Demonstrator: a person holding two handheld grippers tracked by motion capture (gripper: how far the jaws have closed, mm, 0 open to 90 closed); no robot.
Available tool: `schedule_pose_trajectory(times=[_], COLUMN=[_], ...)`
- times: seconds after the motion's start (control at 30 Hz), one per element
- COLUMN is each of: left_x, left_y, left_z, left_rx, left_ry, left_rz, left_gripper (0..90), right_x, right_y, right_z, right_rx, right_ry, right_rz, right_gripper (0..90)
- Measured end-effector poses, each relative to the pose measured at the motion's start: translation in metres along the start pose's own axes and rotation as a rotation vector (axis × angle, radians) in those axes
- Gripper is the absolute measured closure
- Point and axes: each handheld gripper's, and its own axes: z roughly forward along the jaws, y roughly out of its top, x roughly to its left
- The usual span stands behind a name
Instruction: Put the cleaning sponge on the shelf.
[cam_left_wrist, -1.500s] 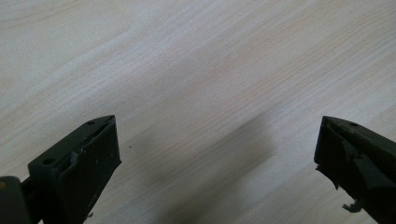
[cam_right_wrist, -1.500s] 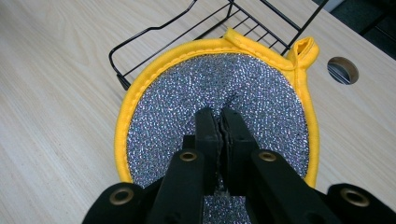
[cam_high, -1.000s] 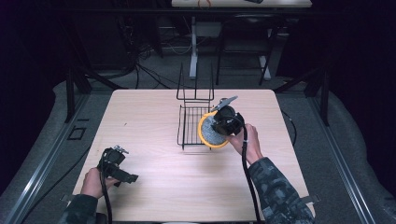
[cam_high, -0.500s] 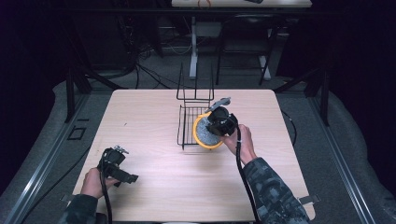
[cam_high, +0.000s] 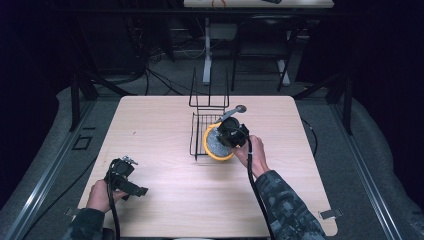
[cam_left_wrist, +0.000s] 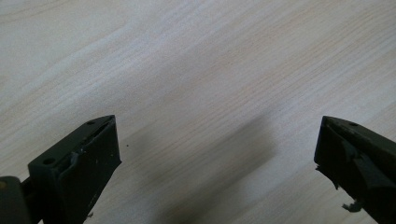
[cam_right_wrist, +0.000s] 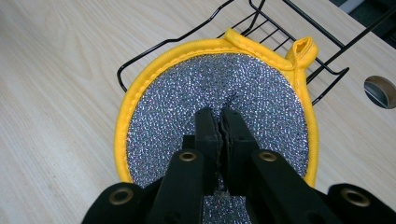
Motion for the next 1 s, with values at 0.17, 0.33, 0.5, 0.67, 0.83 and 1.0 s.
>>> schedule_pose_trajectory(times=[0.17,0.33,0.5,0.67,0.83,1.0], left_x=[0.000,0.000,0.000,0.000,0.000,0.000], left_y=[0.000,0.000,0.000,0.000,0.000,0.000], left_z=[0.000,0.000,0.000,0.000,0.000,0.000], left_rx=[0.002,0.005,0.004,0.006,0.007,0.006], left_ry=[-0.001,0.000,0.000,-0.001,-0.001,0.001], left_rz=[0.001,0.007,0.004,0.009,0.009,0.012], left_gripper=[0.3,0.3,0.4,0.4,0.3,0.3], right_x=[0.003,0.004,0.005,0.004,0.004,0.004], right_y=[0.001,0.001,0.002,0.002,0.003,0.003], right_z=[0.008,0.013,0.018,0.022,0.026,0.030], right_rx=[-0.001,0.000,-0.001,-0.003,-0.003,-0.005], right_ry=[-0.005,-0.016,-0.023,-0.027,-0.030,-0.037], right_rz=[-0.005,-0.008,-0.011,0.006,0.000,-0.003], right_gripper=[87.1,87.1,87.1,87.1,87.1,87.0])
